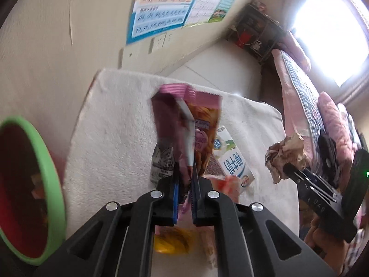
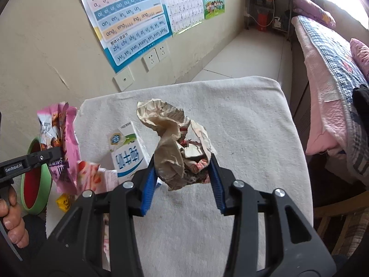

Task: Collect trash
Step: 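Grasp the pink wafer wrapper with the left gripper while the right grasps crumpled paper, then carry both items over the red bin and open both grippers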

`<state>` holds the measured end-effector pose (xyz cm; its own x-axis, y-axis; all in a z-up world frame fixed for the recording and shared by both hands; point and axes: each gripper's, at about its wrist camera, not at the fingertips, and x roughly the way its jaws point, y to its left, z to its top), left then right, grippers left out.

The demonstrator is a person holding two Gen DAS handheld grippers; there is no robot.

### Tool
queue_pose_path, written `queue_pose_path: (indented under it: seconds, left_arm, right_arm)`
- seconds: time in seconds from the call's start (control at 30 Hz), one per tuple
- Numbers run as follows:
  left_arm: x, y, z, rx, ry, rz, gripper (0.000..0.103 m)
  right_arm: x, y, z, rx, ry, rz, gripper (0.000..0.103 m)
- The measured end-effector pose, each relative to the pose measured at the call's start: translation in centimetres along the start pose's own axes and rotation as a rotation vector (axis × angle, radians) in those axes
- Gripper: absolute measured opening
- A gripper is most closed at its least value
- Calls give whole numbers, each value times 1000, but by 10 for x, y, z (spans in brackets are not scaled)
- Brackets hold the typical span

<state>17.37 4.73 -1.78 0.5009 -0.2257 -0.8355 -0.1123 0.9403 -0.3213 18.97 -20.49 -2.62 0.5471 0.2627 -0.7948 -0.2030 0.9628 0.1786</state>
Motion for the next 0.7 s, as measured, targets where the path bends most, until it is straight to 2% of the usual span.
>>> queue_pose_path:
  seconds: [0.07, 0.17, 0.53, 0.7]
  left_arm:
    - [-12, -1, -1, 28, -25, 13, 5]
    - [-25, 2, -1, 25, -40, -8, 5]
    - [-57, 8, -25, 28, -50, -48, 5]
    - [-67, 15, -36, 23, -57, -42, 5]
  right_arm:
    - [-6, 5, -2, -4, -6, 9, 42]
    - [-16, 12, -8, -10, -14, 24, 42]
    - [-50, 30, -25, -33, -38, 52, 42]
    - [-61, 48, -27, -65, -48, 70, 42]
